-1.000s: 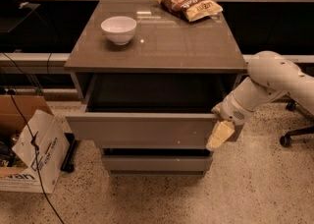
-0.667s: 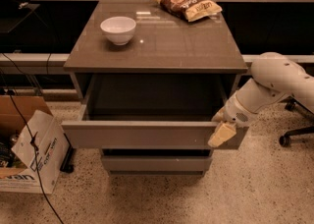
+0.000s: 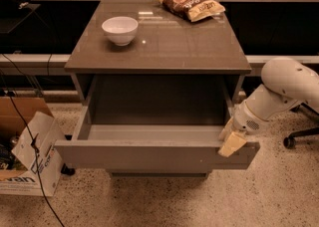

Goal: Open top drawer

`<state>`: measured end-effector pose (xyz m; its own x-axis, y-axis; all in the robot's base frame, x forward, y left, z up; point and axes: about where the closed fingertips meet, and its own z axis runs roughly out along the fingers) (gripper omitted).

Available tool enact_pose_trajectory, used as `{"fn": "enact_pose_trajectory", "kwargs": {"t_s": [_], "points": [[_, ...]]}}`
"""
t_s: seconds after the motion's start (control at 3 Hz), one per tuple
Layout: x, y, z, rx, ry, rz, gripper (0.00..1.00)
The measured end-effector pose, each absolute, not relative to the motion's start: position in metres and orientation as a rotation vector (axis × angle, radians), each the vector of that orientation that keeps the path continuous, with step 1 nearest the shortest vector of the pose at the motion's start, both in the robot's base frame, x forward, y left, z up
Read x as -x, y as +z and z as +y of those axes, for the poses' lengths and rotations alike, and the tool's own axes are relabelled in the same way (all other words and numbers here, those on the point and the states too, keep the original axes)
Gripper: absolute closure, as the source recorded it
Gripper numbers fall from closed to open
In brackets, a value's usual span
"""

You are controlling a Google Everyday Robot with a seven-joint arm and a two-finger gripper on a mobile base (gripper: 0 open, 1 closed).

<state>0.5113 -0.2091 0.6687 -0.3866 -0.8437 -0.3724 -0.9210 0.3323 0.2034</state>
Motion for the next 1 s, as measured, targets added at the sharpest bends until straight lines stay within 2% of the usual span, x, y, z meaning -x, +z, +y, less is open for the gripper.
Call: {"fn": "enact_pose_trajectory", "kwargs": {"t_s": [0.67, 1.0], "points": [[-0.508, 0.666, -0.206, 1.655, 0.566, 2.386, 0.19], [-0.489, 0.660, -0.208, 1.677, 0.602, 2.409, 0.00]]}}
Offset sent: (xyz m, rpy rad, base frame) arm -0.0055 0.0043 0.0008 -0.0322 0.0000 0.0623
